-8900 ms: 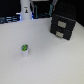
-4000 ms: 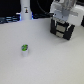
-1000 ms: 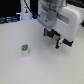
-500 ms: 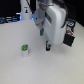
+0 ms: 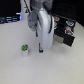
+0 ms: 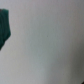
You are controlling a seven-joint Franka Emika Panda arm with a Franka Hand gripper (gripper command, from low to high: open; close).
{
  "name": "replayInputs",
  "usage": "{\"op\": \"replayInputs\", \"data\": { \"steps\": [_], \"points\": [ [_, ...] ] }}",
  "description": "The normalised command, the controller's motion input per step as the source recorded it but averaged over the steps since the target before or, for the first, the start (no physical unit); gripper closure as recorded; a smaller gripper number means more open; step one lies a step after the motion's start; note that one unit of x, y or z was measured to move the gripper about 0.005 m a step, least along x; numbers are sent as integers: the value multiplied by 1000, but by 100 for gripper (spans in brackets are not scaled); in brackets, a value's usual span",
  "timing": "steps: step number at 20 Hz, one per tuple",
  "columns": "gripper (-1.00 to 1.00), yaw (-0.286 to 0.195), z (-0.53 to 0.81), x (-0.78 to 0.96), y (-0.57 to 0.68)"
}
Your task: Open the kcup holder, insert the kcup into the holder, and close the kcup holder
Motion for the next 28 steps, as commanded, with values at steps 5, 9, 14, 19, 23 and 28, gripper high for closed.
{"op": "replayInputs", "data": {
  "steps": [5, 9, 14, 19, 23, 28],
  "points": [
    [-100, -294, -327, -383, -437],
    [-100, -287, -371, -431, -445],
    [-100, -300, -396, -352, -423],
    [-100, -312, -336, -168, -402],
    [-100, -276, -299, 22, -231],
    [-100, -248, -276, 35, -129]
  ]
}}
